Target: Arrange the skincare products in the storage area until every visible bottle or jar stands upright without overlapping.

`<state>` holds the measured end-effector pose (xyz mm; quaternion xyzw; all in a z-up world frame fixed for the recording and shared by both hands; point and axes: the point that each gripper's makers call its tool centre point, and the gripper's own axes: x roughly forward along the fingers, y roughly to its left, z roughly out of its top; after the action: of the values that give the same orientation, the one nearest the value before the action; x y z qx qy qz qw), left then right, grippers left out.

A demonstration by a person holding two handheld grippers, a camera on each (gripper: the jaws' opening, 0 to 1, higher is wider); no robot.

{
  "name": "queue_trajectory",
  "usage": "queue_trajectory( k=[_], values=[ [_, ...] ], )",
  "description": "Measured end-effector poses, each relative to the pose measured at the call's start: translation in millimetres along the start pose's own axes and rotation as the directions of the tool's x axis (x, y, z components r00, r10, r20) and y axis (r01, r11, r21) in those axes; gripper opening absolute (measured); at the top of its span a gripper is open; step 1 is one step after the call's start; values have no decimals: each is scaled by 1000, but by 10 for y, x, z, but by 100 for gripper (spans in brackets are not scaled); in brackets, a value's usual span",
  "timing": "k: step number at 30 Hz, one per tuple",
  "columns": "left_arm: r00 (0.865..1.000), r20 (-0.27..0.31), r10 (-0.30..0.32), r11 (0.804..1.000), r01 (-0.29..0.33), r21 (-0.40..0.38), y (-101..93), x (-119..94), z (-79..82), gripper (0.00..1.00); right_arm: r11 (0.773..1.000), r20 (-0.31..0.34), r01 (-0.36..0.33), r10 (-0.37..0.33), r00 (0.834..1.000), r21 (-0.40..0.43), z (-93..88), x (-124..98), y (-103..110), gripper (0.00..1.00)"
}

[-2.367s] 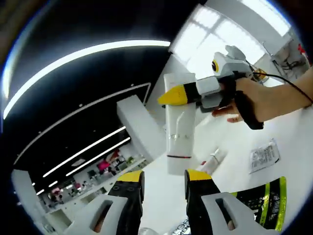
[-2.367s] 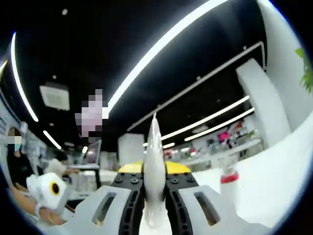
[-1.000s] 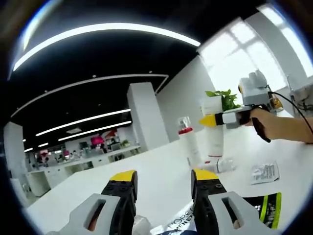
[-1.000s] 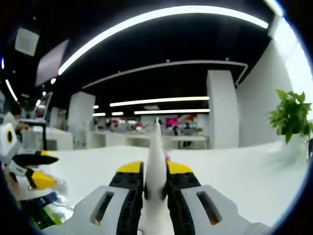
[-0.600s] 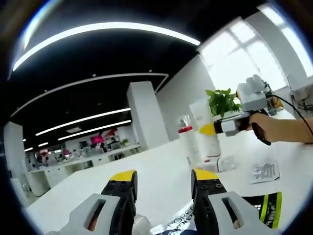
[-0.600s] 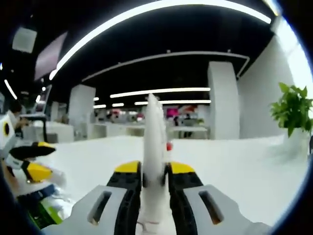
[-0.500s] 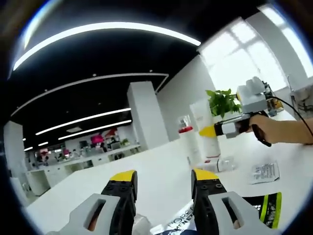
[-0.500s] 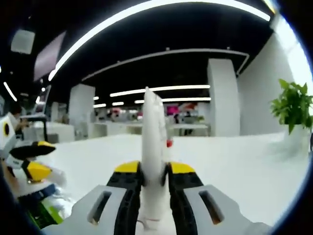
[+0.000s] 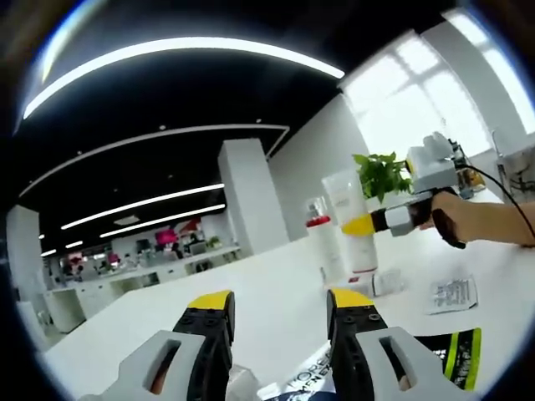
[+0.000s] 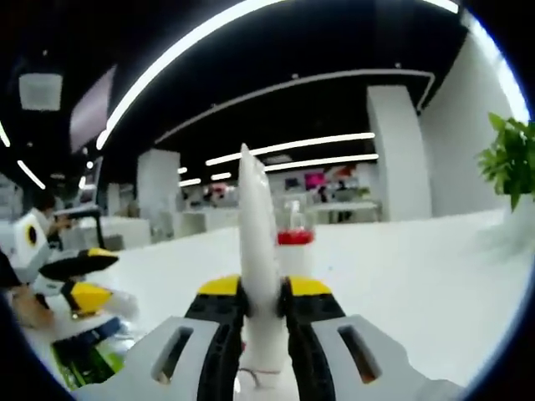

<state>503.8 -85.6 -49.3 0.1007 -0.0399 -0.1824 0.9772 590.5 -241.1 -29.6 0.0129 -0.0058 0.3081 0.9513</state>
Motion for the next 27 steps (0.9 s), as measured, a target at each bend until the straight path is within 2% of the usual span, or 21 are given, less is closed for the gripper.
queue_trajectory(
  k=[5,9,12,16,19,23,27],
  values=[
    [1000,0,2,1000,-2,-3,8,-2,-2,45,1000,-2,-24,24,1000,-12,-7,-11,26,18],
    [1000,0,4,1000,-4,-8,20,-2,-5,45,997,-45,-18,15,999,-77,-68,-58,-7,23],
    [1000,1,6,1000,-6,-12,27,-9,-4,45,996,-83,-39,32,996,-80,-128,-88,23,22],
    [1000,2,7,1000,-7,-16,32,-15,-3,45,996,-101,-36,28,995,-84,-156,-139,9,23],
    [1000,7,11,1000,-11,-23,42,-21,4,45,990,-176,-75,53,983,-118,-273,-221,31,22],
    [1000,7,13,999,-13,-34,45,-28,1,45,992,-186,-93,75,980,-90,-321,-248,-3,23],
    [1000,10,14,999,-13,-43,47,-28,5,45,993,-194,-96,80,978,-74,-331,-257,-123,22]
  ],
)
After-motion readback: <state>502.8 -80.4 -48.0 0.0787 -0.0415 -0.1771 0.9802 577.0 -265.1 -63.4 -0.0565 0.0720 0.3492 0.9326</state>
